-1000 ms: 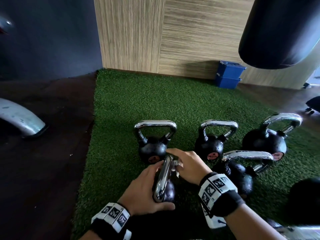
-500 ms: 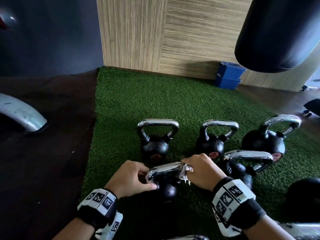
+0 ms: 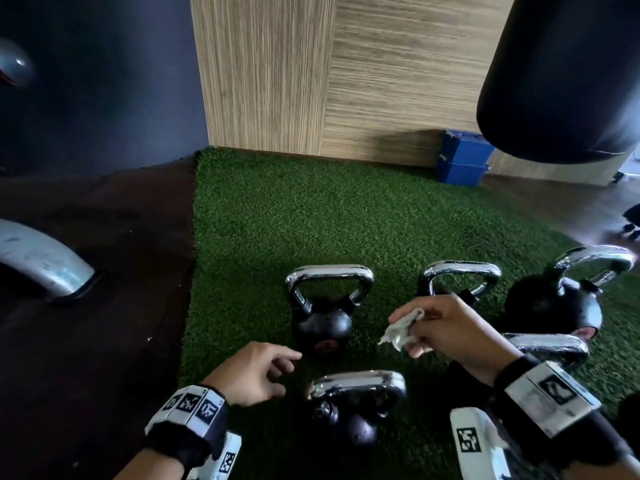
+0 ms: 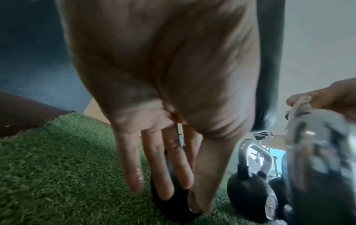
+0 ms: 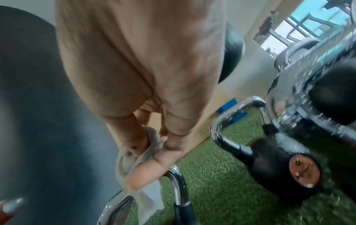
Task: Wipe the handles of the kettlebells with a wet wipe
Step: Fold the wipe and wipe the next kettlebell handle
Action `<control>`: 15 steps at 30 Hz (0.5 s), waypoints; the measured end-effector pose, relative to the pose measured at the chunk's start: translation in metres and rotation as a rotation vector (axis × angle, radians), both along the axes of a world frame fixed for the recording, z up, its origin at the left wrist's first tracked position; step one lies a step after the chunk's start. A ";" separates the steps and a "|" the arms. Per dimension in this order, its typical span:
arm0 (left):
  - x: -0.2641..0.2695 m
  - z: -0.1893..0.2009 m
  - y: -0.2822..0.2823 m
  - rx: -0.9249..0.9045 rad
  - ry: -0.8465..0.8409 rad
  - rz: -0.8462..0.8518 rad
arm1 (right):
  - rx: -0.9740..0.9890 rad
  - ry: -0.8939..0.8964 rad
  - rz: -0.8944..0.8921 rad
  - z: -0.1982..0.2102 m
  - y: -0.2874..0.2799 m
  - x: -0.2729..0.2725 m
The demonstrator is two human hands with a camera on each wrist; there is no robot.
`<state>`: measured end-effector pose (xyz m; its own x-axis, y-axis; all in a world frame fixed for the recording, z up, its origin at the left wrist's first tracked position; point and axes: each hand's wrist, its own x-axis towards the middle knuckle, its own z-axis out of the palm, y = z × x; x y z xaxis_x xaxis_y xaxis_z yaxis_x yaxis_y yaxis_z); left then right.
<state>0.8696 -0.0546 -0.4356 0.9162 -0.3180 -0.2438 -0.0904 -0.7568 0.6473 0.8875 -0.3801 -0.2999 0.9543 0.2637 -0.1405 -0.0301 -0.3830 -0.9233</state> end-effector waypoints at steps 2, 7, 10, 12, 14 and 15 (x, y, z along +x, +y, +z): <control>0.020 0.003 0.005 0.021 0.029 0.108 | 0.098 0.037 -0.050 0.005 0.007 0.018; 0.070 0.010 0.002 0.001 0.102 0.304 | 0.392 0.165 0.028 0.019 0.024 0.064; 0.095 -0.003 -0.006 -0.169 0.130 0.365 | 0.366 0.129 0.008 0.024 0.034 0.089; 0.105 -0.016 -0.014 -0.278 0.130 0.395 | 0.194 0.023 0.040 0.026 0.039 0.098; 0.112 -0.032 -0.024 -0.354 0.085 0.366 | -0.043 -0.101 0.119 0.029 0.040 0.101; 0.115 -0.038 -0.026 -0.376 0.058 0.358 | -0.150 -0.166 0.164 0.032 0.041 0.103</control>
<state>0.9841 -0.0810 -0.4736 0.9720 -0.0628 -0.2266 0.1754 -0.4479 0.8767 0.9901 -0.3394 -0.2679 0.9139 0.4045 -0.0352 0.1903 -0.5032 -0.8429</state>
